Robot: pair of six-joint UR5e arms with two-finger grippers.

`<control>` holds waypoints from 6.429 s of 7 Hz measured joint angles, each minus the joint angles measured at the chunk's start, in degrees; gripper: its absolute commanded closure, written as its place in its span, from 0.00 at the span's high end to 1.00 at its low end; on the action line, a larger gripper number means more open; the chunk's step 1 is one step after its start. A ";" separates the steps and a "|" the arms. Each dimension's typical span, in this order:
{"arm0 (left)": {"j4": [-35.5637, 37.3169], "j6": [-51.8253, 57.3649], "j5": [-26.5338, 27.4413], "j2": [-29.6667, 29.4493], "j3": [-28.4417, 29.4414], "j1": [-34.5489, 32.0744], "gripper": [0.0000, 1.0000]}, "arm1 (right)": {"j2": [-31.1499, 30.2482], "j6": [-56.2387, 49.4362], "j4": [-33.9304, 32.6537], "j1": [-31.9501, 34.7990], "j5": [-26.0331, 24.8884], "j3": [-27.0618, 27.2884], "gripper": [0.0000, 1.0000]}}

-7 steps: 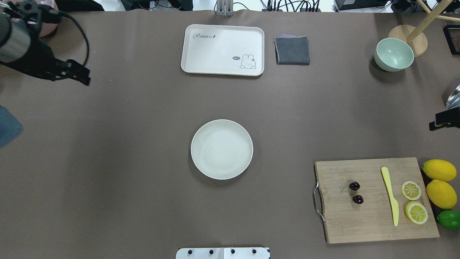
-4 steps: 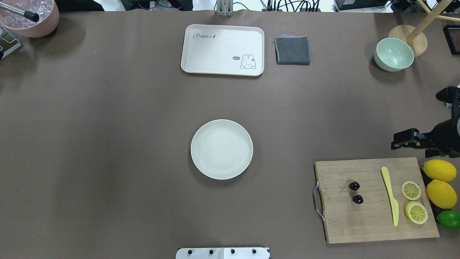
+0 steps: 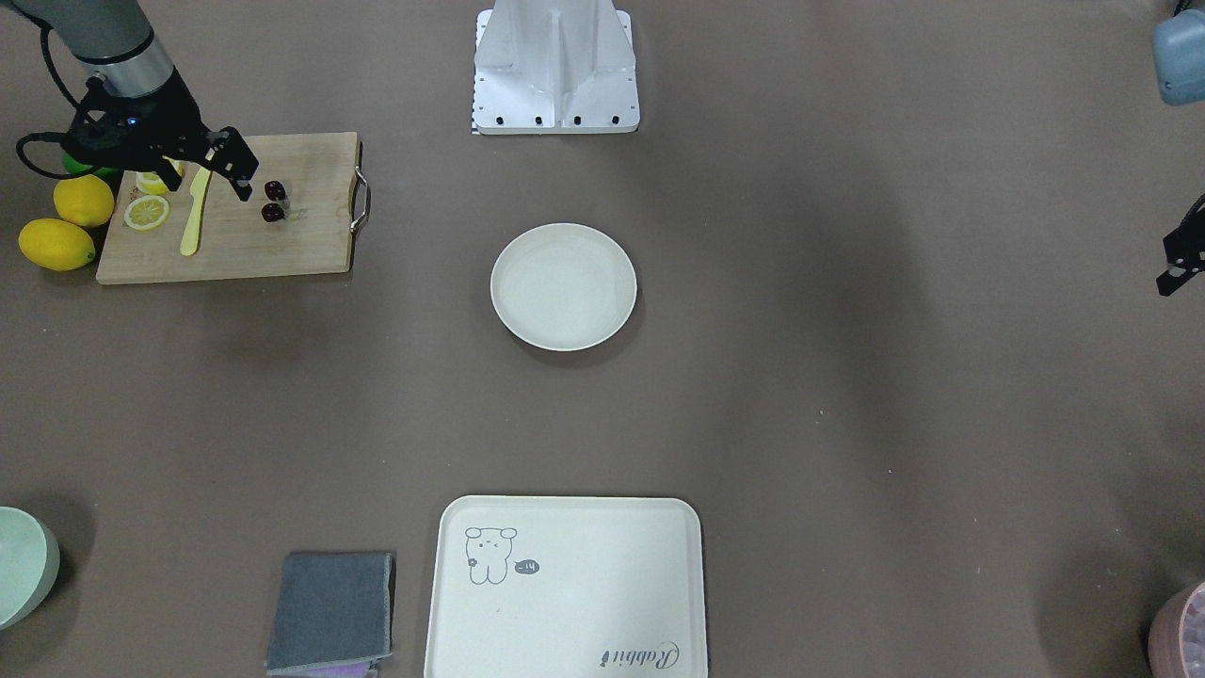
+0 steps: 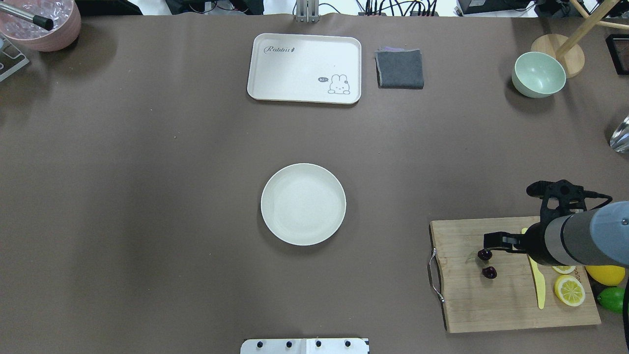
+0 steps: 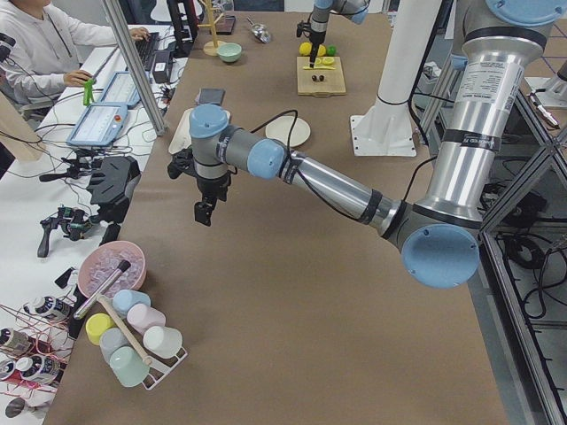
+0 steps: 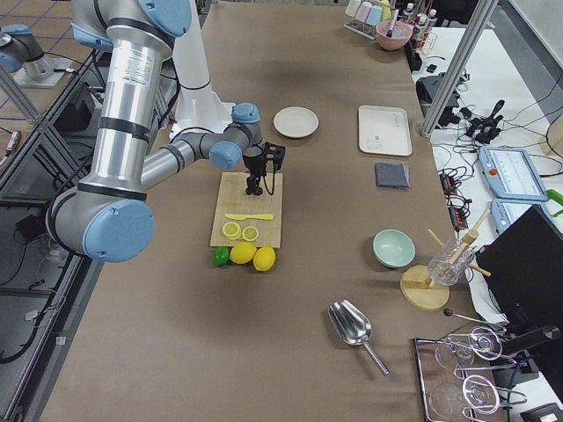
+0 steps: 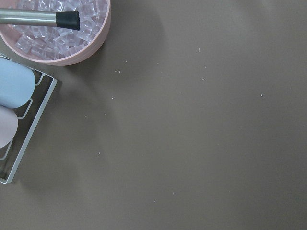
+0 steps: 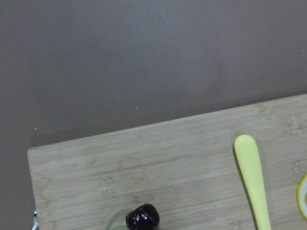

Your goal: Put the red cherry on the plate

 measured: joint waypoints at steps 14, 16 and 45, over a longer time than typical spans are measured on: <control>-3.18 -0.24 -0.11 3.54 -0.39 -0.03 0.98 | 4.59 -6.19 -0.64 -7.60 -4.30 -5.33 0.26; -3.19 -0.30 -0.15 3.65 -0.59 -0.03 0.98 | 4.62 -6.20 -0.65 -6.83 -4.20 -5.34 0.00; 10.41 22.29 -4.69 14.16 4.31 -13.27 0.98 | 24.63 -63.46 -30.46 44.74 21.79 -16.54 1.00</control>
